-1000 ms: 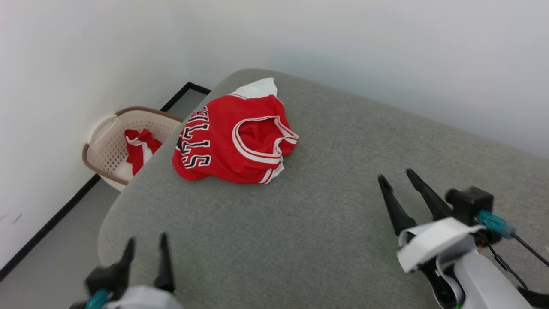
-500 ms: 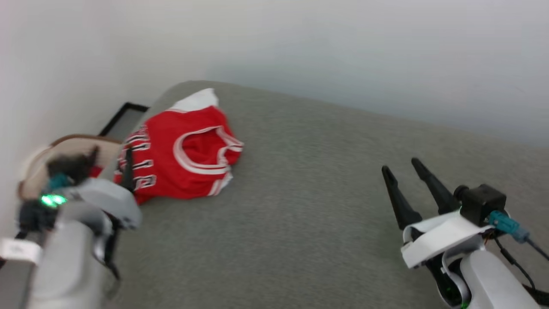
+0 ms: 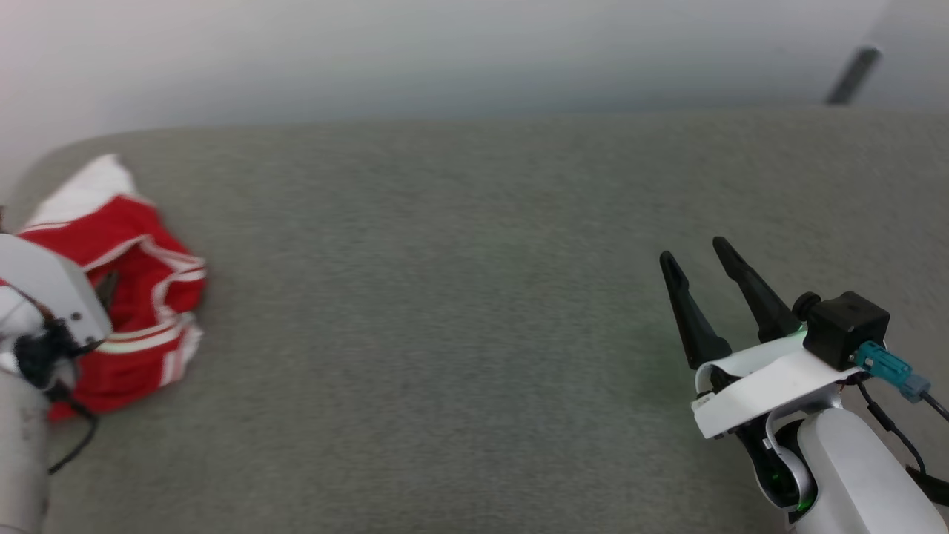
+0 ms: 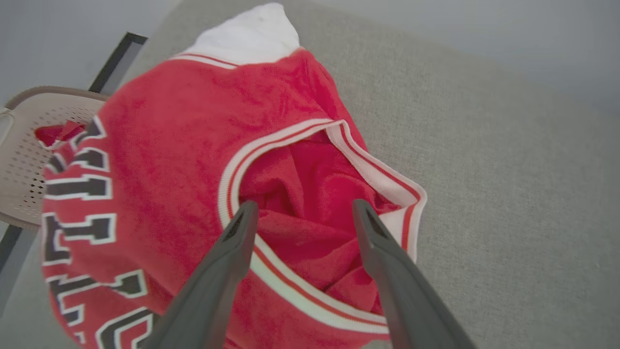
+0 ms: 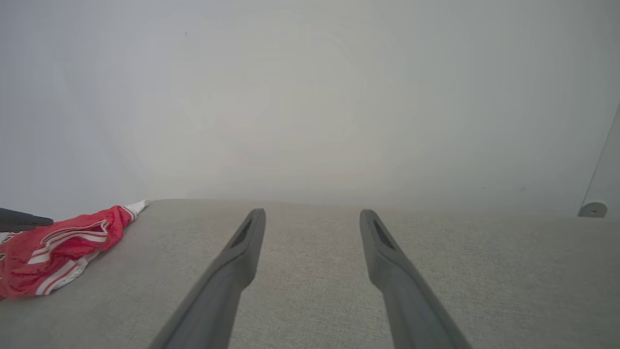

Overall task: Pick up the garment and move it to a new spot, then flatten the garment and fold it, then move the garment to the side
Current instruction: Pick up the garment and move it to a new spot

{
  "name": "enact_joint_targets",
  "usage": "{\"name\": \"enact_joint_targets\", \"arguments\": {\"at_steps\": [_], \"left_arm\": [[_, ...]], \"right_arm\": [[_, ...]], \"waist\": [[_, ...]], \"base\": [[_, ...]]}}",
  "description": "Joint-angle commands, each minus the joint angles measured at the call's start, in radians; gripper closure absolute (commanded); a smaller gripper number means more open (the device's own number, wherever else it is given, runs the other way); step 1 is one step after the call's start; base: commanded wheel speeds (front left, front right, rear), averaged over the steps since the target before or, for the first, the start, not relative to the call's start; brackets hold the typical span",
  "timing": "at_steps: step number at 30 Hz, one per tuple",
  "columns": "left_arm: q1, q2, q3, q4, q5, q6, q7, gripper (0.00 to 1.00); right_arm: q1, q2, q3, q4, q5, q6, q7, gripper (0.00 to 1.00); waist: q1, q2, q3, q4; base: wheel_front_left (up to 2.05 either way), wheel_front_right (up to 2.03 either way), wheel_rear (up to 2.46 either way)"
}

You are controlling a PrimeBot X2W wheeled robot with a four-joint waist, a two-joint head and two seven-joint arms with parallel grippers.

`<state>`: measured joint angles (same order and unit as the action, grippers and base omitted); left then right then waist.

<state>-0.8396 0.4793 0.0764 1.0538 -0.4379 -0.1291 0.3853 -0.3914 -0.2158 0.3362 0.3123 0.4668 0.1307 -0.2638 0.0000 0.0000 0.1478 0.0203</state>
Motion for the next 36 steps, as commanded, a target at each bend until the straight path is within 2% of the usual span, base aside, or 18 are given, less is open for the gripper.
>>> {"name": "enact_joint_targets", "arguments": {"at_steps": [1,4,8,11,17,18,19,20,23,29,32,36], "left_arm": [[-0.023,0.03,0.004,0.027,-0.016,-0.002,0.054,0.0],[-0.036,0.051,0.007,0.07,-0.021,0.018,0.11,0.0],[-0.034,0.084,0.0,0.116,-0.001,0.084,0.114,0.0],[-0.025,0.081,0.003,0.155,-0.003,0.122,0.11,0.0],[0.02,0.035,0.003,0.211,-0.023,0.122,0.133,0.0],[0.027,0.028,0.0,0.214,-0.023,0.119,0.123,0.29],[0.032,0.025,0.002,0.216,-0.027,0.119,0.111,0.87],[0.036,0.022,0.005,0.219,-0.032,0.12,0.104,1.0],[0.047,0.026,-0.001,0.224,-0.025,0.11,0.069,1.0],[0.022,0.062,-0.03,0.173,0.01,0.098,-0.106,1.0],[-0.001,0.068,-0.045,0.143,0.024,0.075,-0.2,1.0],[-0.017,0.047,-0.091,0.105,0.051,0.031,-0.301,1.0]], "right_arm": [[-0.017,-0.004,0.013,-0.009,0.001,0.0,-0.001,0.0],[-0.026,-0.015,0.023,-0.018,0.003,0.0,-0.001,0.0],[-0.035,-0.031,0.034,-0.032,0.005,0.0,-0.001,0.0],[-0.049,-0.041,0.05,-0.04,0.002,0.0,-0.001,0.0],[-0.07,-0.049,0.085,-0.047,0.0,0.0,-0.001,0.0],[-0.075,-0.052,0.088,-0.049,0.0,0.0,-0.001,0.0],[-0.077,-0.053,0.092,-0.05,0.0,0.0,-0.001,0.0],[-0.076,-0.052,0.099,-0.052,0.001,0.0,-0.001,0.0],[-0.069,-0.055,0.108,-0.053,0.002,0.0,-0.001,0.0],[-0.033,-0.045,0.114,-0.032,0.01,0.0,-0.001,0.0],[-0.013,-0.035,0.114,-0.019,0.016,0.0,-0.001,0.0],[0.015,-0.019,0.108,-0.008,0.022,0.0,-0.001,0.0]], "waist": [[0.0,0.0,0.13,-0.154],[0.0,0.0,0.148,-0.167],[0.0,0.0,0.18,-0.179],[0.0,0.0,0.199,-0.185],[0.0,0.0,0.207,-0.18],[0.0,0.0,0.204,-0.177],[0.0,0.0,0.2,-0.173],[0.0,0.0,0.195,-0.17],[0.0,0.0,0.166,-0.155],[0.0,0.0,0.078,-0.116],[0.0,0.0,0.033,-0.101],[0.0,0.0,-0.02,-0.091]], "base": [[0.0,0.0,0.0],[0.0,0.0,0.0],[0.0,0.0,0.0],[0.0,0.0,0.0],[0.0,0.0,0.0],[0.0,0.0,0.0],[0.0,0.0,0.0],[0.0,0.0,0.0],[0.0,0.0,0.0],[0.0,0.0,0.0],[0.0,0.0,0.0],[0.0,0.0,0.0]]}}
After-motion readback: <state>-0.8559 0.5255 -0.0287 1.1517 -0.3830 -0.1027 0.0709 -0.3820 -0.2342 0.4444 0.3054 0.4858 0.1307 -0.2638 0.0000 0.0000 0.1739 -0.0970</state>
